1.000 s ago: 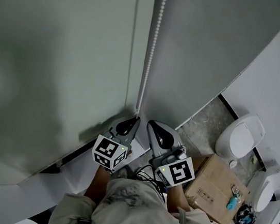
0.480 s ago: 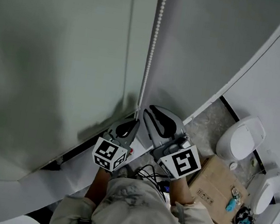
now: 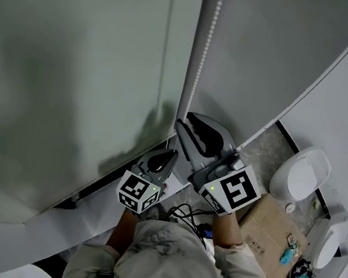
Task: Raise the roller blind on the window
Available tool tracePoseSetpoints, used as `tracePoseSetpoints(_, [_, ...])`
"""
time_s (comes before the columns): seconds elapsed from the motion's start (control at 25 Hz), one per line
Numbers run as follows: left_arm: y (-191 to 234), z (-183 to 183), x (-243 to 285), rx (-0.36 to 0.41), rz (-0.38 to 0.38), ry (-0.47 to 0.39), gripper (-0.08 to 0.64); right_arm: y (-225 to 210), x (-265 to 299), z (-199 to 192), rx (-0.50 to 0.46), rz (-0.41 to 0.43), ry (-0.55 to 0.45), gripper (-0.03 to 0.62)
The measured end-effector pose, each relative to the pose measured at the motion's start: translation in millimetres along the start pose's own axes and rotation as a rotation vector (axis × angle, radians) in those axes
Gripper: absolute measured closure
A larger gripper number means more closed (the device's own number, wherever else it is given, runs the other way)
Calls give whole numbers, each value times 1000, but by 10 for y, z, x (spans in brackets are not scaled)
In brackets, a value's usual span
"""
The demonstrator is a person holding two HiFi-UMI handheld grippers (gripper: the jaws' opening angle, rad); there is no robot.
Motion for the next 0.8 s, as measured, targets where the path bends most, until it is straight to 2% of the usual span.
tracePoseSetpoints(0.28, [62,-19,-9,-12,-13,3,552,-14,134,72,14,15,12,578])
tracePoseSetpoints(0.56, [117,-61,7,-48,-43,-1,552,-2,112,25,8,-12,5,580])
tracePoseSetpoints(0.8, [149,-240,21,-51,-47,37,552,23,49,-165,2,-20,15,581])
Point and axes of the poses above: the fingertips, and each gripper's own axes: x forward along the fingers, y to its left, z out of its top, the point moved 7 cm from there along -x, backward along the fingers, and after that the axes turned 9 degrees about z, right-handed, at the moved point
